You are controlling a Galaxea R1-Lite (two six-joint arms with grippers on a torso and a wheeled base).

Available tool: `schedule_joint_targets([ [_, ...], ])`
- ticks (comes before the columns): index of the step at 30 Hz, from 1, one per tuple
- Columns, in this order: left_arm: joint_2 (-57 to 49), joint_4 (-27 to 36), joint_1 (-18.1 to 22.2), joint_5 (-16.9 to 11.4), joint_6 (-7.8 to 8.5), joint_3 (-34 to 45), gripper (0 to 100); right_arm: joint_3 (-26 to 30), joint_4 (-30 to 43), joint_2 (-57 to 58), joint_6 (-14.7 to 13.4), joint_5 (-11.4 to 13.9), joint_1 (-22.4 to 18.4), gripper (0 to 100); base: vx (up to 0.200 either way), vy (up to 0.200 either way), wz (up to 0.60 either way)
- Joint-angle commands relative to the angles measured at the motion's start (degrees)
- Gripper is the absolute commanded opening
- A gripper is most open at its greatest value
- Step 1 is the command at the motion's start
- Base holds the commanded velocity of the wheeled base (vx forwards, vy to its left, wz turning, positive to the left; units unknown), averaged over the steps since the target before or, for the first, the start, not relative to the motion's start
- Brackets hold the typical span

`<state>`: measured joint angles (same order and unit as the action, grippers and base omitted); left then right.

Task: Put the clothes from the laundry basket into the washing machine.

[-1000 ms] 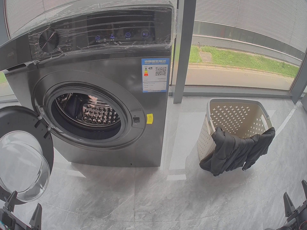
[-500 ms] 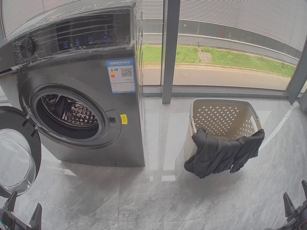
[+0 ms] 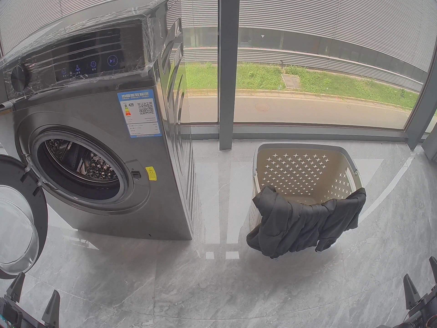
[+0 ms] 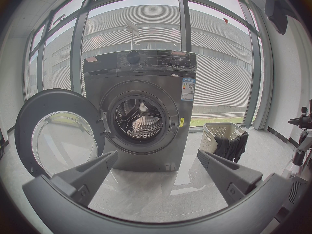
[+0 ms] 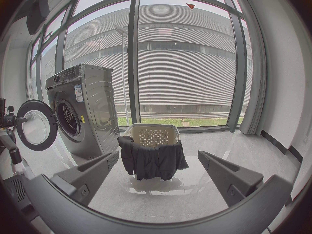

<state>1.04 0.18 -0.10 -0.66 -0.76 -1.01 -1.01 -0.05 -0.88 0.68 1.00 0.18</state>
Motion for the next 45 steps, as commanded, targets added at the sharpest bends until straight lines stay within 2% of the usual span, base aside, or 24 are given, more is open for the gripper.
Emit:
schedule_joint_targets([
  [1, -0.9, 0.0, 0.0, 0.0, 0.05, 1.0, 100, 1.0, 0.0, 0.9, 0.0, 0.1, 0.1, 100, 0.0, -0.2, 0.0],
  [18, -0.9, 0.0, 0.0, 0.0, -0.04, 1.0, 100, 1.0, 0.0, 0.9, 0.0, 0.0, 0.0, 100, 0.0, -0.2, 0.0],
  [27, -0.9, 0.0, 0.0, 0.0, -0.04, 1.0, 100, 1.0, 0.0, 0.9, 0.0, 0.0, 0.0, 100, 0.0, 0.0, 0.0],
  [39, -0.9, 0.1, 0.0, 0.0, -0.04, 1.0, 100, 1.0, 0.0, 0.9, 0.0, 0.0, 0.0, 100, 0.2, 0.0, 0.0],
  [45, -0.9, 0.0, 0.0, 0.0, -0.04, 1.0, 100, 1.0, 0.0, 0.9, 0.0, 0.0, 0.0, 100, 0.0, 0.0, 0.0],
])
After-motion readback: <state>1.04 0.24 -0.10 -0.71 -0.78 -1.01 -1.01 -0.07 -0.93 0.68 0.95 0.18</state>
